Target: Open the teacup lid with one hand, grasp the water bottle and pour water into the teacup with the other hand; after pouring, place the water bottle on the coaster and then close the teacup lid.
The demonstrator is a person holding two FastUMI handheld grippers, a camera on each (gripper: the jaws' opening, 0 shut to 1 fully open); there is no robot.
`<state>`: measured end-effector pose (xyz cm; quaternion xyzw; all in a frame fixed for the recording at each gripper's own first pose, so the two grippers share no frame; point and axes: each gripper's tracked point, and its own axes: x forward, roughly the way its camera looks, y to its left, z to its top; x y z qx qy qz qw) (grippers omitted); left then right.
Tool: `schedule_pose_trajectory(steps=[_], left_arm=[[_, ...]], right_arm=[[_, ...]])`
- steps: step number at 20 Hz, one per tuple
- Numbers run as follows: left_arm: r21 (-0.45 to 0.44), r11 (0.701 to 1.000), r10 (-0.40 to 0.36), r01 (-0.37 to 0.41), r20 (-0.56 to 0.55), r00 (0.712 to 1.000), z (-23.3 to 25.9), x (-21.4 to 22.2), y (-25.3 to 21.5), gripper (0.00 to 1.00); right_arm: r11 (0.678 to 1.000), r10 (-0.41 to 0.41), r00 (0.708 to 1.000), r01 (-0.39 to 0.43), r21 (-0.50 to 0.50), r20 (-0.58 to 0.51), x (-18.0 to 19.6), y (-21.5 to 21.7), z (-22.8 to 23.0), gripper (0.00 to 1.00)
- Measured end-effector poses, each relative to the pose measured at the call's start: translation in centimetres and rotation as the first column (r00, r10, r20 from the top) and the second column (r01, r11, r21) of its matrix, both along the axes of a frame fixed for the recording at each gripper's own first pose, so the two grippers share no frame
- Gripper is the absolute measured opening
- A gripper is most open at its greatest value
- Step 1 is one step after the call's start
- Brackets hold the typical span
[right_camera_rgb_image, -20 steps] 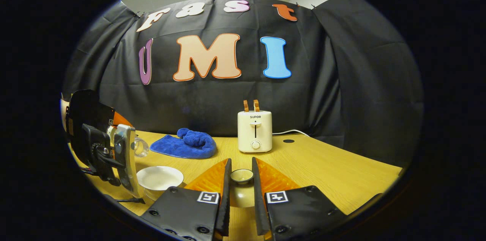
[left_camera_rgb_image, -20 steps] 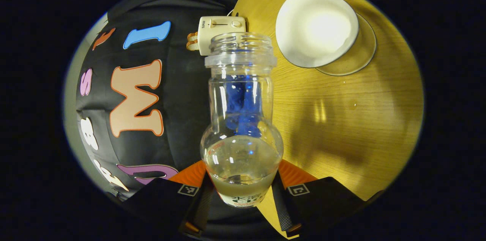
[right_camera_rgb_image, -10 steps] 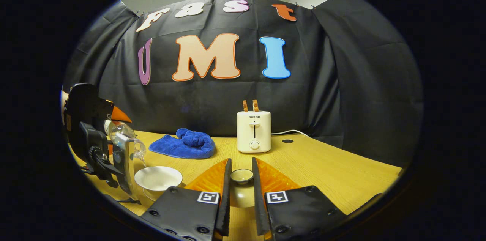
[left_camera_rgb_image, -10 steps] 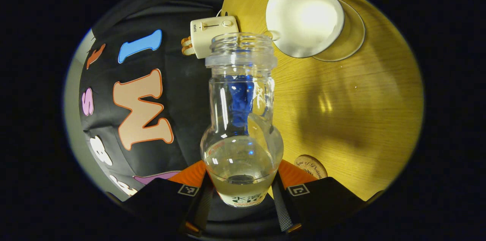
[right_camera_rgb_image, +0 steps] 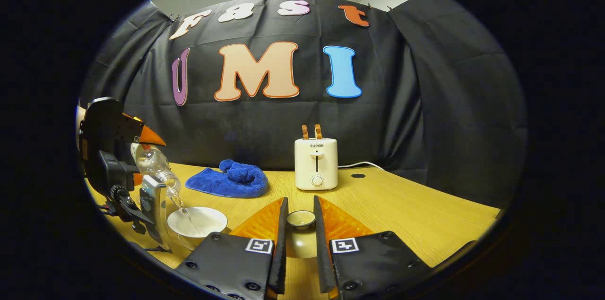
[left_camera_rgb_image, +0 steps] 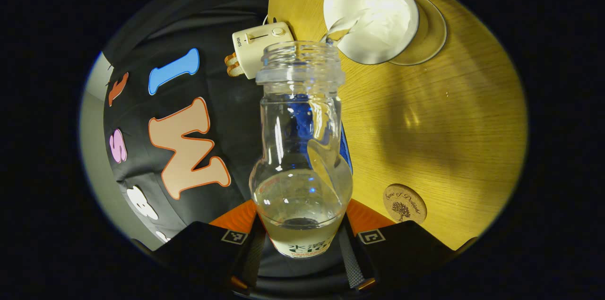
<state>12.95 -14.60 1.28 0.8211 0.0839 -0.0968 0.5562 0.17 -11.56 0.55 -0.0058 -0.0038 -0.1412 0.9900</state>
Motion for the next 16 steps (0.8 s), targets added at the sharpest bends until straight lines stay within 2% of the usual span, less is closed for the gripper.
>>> schedule_pose_trajectory(steps=[12,16], left_arm=[[0.103,0.994,-0.049,0.044,0.049,0.998,2.3,0.0,-1.2,0.69],[0.156,0.985,-0.091,0.076,0.093,0.992,3.6,0.0,-2.0,0.69]], right_arm=[[1.0,0.0,1.0,0.0,0.0,0.0,0.0,0.0,0.0,0.3],[1.0,0.0,1.0,0.0,0.0,0.0,0.0,0.0,0.0,0.31]])
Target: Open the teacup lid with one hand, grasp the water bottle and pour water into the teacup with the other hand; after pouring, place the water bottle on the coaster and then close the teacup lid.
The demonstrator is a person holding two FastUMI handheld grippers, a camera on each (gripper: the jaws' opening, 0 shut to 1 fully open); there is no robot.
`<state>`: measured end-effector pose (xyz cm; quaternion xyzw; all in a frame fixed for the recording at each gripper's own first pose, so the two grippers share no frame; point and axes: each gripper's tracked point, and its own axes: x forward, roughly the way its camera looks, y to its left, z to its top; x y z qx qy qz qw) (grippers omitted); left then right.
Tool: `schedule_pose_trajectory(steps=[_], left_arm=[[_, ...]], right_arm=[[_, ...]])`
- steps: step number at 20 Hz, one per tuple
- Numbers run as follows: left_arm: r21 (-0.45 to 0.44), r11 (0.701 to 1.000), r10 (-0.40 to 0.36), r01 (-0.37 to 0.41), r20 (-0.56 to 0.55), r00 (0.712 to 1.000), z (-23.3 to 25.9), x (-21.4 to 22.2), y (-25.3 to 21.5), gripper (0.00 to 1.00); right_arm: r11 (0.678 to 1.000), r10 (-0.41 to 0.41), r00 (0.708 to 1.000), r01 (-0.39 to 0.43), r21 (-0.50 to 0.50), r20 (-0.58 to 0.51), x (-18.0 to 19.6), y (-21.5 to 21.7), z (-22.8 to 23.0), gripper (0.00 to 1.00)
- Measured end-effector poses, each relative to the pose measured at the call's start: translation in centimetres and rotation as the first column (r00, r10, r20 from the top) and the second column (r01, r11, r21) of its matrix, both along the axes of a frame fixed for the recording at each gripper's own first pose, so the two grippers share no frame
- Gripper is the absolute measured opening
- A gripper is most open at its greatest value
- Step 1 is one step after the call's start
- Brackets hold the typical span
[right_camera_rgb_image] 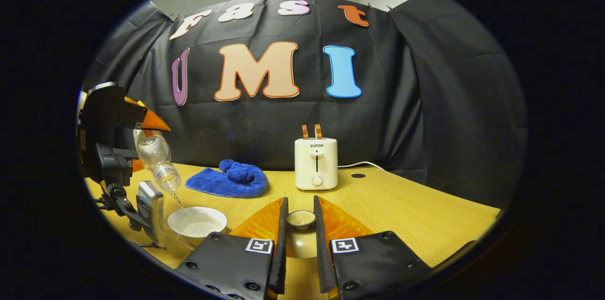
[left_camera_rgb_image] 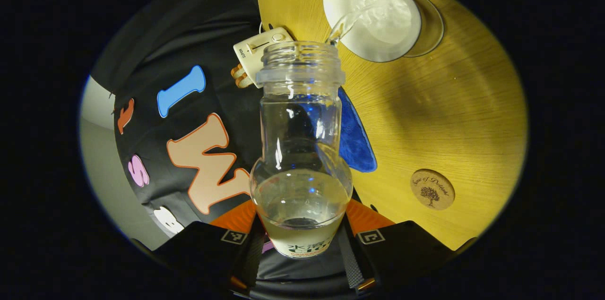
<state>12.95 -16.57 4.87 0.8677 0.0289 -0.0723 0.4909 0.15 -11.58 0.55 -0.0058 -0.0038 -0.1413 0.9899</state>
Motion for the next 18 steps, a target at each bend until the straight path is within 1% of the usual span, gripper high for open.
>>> schedule_pose_trajectory(steps=[3,8,11,16,18], left_arm=[[0.031,0.999,-0.022,0.022,0.029,0.999,0.7,-0.1,-0.5,0.69],[0.053,0.997,-0.056,0.053,0.056,0.997,1.6,-0.3,-1.5,0.68],[0.063,0.996,-0.061,0.057,0.058,0.996,1.5,-0.3,-1.6,0.69],[0.028,0.999,-0.047,0.046,0.029,0.998,0.8,-0.2,-1.3,0.68],[-0.028,0.998,-0.048,0.048,0.002,0.999,0.0,0.2,-1.0,0.69]], right_arm=[[1.0,0.0,1.0,0.0,0.0,0.0,0.0,0.0,0.0,0.31],[1.0,0.0,1.0,0.0,-0.001,0.0,0.0,0.0,0.0,0.31],[1.0,-0.001,1.0,0.001,-0.001,0.001,0.0,0.0,0.0,0.31],[1.0,-0.001,1.0,0.001,-0.001,0.0,0.0,0.0,0.0,0.31],[1.0,-0.001,1.0,0.001,-0.001,0.0,0.0,0.0,0.0,0.3]])
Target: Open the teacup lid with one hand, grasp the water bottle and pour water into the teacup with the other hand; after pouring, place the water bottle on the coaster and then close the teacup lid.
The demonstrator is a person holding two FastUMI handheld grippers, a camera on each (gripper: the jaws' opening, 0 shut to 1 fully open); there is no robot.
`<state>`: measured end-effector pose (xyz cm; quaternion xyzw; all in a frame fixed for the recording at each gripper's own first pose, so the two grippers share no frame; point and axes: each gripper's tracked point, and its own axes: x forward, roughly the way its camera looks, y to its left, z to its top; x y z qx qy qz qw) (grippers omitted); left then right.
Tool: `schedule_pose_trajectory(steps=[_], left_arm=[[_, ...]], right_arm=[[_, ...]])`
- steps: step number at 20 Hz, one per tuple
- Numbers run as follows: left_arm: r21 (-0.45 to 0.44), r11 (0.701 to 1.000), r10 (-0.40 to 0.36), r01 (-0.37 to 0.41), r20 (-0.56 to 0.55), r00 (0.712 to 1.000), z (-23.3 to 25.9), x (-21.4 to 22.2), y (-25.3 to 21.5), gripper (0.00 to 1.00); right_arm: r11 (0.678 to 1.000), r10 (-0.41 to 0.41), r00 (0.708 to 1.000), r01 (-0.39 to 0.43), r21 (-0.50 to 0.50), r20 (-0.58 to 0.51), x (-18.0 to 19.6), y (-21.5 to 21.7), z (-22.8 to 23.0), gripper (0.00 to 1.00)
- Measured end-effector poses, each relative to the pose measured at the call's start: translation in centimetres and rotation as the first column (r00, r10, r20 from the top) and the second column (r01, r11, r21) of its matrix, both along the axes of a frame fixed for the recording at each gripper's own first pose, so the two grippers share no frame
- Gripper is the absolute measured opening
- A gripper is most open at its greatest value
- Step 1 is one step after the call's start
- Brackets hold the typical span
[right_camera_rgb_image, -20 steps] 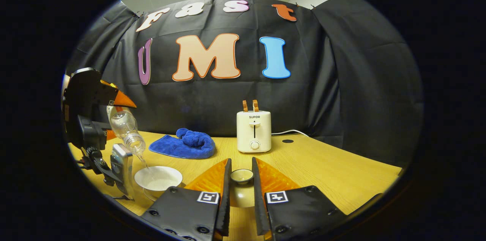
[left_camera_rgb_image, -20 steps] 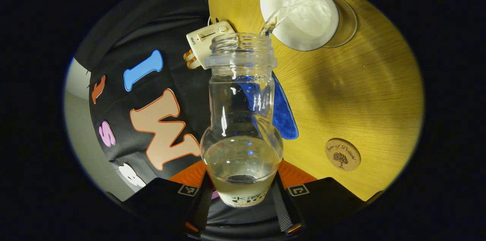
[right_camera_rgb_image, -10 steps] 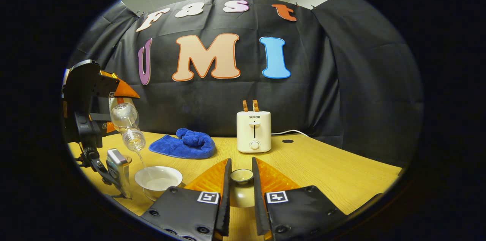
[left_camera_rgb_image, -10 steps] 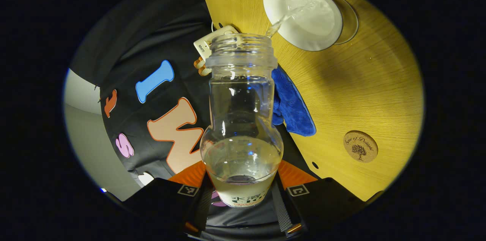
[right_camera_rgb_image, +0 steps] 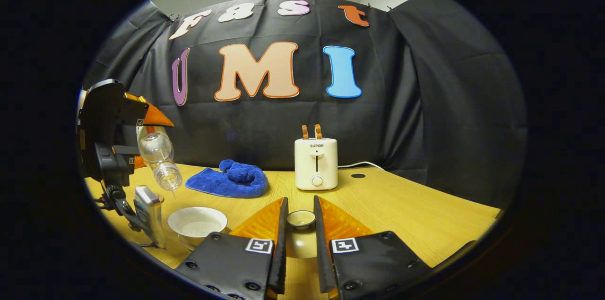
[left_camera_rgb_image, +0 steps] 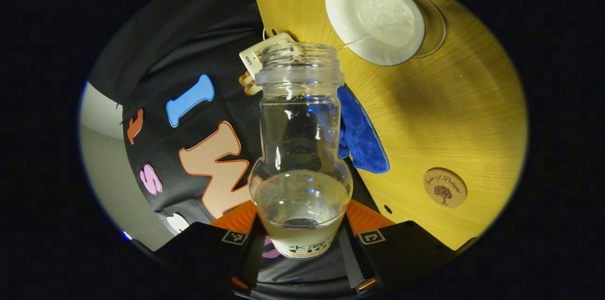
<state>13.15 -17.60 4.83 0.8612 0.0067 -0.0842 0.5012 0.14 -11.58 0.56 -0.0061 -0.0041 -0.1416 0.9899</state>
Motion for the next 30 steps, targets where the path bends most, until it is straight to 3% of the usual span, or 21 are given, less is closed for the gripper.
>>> schedule_pose_trajectory(steps=[3,5,9,11,16,21,24,26,27,30], left_arm=[[-0.105,0.994,0.007,-0.011,-0.04,0.999,-1.5,0.2,0.4,0.68],[-0.219,0.975,0.019,-0.038,-0.087,0.996,-2.8,0.2,0.8,0.68],[-0.475,0.87,0.041,-0.128,-0.189,0.981,-5.2,0.3,1.9,0.68],[-0.581,0.796,0.047,-0.167,-0.216,0.975,-5.5,0.3,2.8,0.68],[-0.816,0.498,0.122,-0.294,-0.27,0.955,-5.4,0.5,5.6,0.68],[-0.941,0.149,0.165,-0.304,-0.279,0.946,-5.1,-0.2,9.6,0.68],[-0.966,-0.06,0.161,-0.252,-0.259,0.952,-4.1,0.3,11.3,0.68],[-0.95,-0.214,0.149,-0.228,-0.262,0.954,-4.3,0.9,12.0,0.68],[-0.933,-0.278,0.134,-0.229,-0.274,0.952,-4.6,1.2,12.1,0.68],[-0.867,-0.413,0.068,-0.278,-0.334,0.94,-6.6,0.8,12.2,0.68]], right_arm=[[1.0,0.0,1.0,0.0,0.0,0.0,0.0,0.0,0.0,0.3],[1.0,0.0,1.0,0.0,0.0,0.0,0.0,0.0,0.1,0.3],[1.0,0.0,1.0,0.0,0.0,0.0,-0.1,0.0,0.1,0.3],[1.0,0.0,1.0,0.0,0.001,-0.001,0.0,0.0,0.0,0.3],[1.0,0.0,1.0,0.0,0.0,0.0,0.0,0.0,0.0,0.3],[1.0,0.0,1.0,0.0,0.0,0.0,-0.1,-0.1,0.1,0.31],[1.0,0.0,1.0,0.0,0.0,0.0,0.0,0.0,0.0,0.3],[1.0,0.0,1.0,0.0,-0.001,0.001,0.0,0.0,0.1,0.3],[1.0,0.0,1.0,0.0,-0.001,0.0,-0.1,0.0,0.1,0.3],[1.0,-0.004,1.0,0.004,-0.001,0.001,-0.1,-0.1,0.1,0.3]])
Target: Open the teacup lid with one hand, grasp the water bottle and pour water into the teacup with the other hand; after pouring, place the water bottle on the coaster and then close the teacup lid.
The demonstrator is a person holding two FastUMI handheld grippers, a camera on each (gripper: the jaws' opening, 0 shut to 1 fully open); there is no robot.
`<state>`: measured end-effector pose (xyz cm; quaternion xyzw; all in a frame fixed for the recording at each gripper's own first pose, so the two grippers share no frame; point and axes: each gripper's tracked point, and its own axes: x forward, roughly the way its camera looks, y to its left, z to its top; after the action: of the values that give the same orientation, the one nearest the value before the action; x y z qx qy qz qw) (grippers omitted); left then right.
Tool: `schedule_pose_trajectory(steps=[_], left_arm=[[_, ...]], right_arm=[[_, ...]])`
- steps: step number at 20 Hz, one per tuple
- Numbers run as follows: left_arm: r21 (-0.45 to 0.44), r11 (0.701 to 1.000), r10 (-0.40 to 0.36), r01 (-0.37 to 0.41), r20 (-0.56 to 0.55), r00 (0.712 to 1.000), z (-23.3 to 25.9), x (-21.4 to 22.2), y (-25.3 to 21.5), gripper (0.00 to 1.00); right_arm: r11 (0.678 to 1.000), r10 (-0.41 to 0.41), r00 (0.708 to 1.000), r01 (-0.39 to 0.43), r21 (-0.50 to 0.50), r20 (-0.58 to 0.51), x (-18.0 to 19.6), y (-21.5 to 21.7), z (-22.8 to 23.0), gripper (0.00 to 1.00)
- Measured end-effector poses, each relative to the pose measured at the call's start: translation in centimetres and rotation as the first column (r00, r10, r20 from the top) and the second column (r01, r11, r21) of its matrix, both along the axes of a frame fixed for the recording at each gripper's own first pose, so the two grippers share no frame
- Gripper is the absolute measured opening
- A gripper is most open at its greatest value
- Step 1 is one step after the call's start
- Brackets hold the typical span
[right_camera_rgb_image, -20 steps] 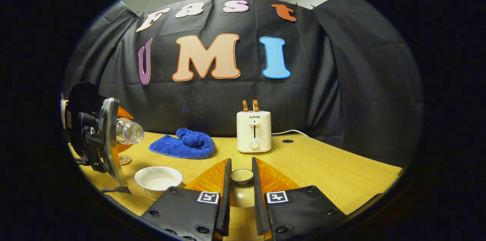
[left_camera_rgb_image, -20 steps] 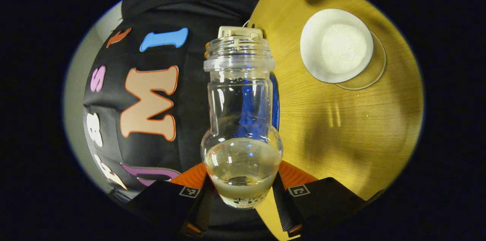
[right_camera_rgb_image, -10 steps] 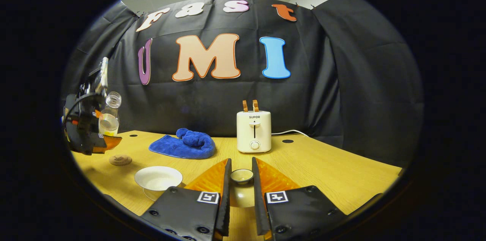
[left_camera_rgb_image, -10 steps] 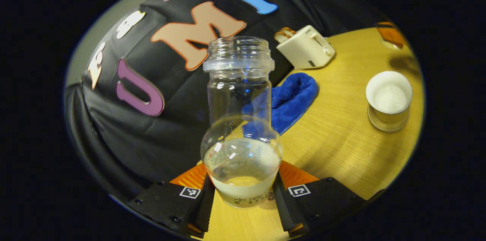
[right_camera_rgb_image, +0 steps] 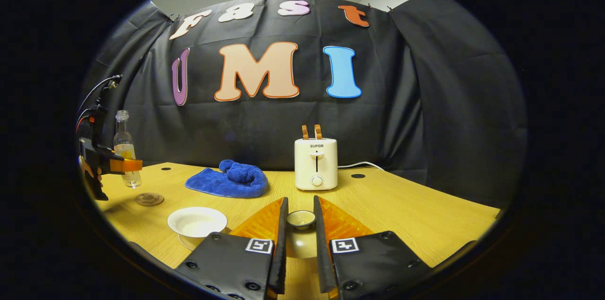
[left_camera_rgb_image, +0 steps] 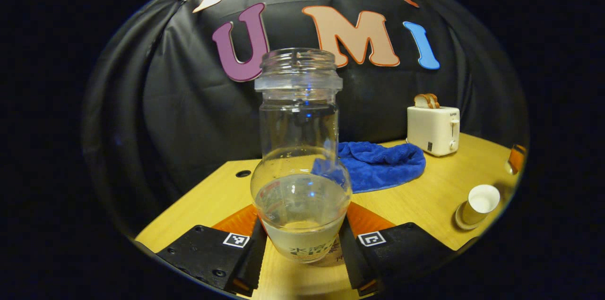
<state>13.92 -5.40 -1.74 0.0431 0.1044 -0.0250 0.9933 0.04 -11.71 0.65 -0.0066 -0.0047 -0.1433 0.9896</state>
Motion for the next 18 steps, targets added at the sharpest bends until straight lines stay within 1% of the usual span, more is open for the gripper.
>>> schedule_pose_trajectory(steps=[2,4,12,17,18], left_arm=[[-0.064,0.998,-0.014,0.012,-0.032,0.999,-0.6,-0.3,0.3,0.68],[-0.08,0.997,-0.023,0.017,-0.071,0.997,-1.9,0.0,0.1,0.68],[-0.071,0.996,-0.054,0.045,-0.129,0.99,-3.5,1.1,-1.3,0.69],[-0.071,0.997,-0.042,0.033,-0.125,0.991,-3.5,1.4,-1.2,0.7],[-0.071,0.997,-0.038,0.029,-0.13,0.991,-3.6,1.3,-1.2,0.71]], right_arm=[[1.0,0.0,1.0,0.0,0.0,0.0,0.0,0.1,0.0,0.31],[1.0,0.0,1.0,0.0,0.0,0.0,0.1,0.0,0.0,0.31],[1.0,-0.004,1.0,0.004,0.0,0.0,0.1,0.0,0.0,0.3],[1.0,-0.004,1.0,0.004,0.0,0.0,0.1,0.0,0.0,0.3],[1.0,-0.006,1.0,0.006,0.0,0.0,0.1,-0.1,-0.1,0.31]])
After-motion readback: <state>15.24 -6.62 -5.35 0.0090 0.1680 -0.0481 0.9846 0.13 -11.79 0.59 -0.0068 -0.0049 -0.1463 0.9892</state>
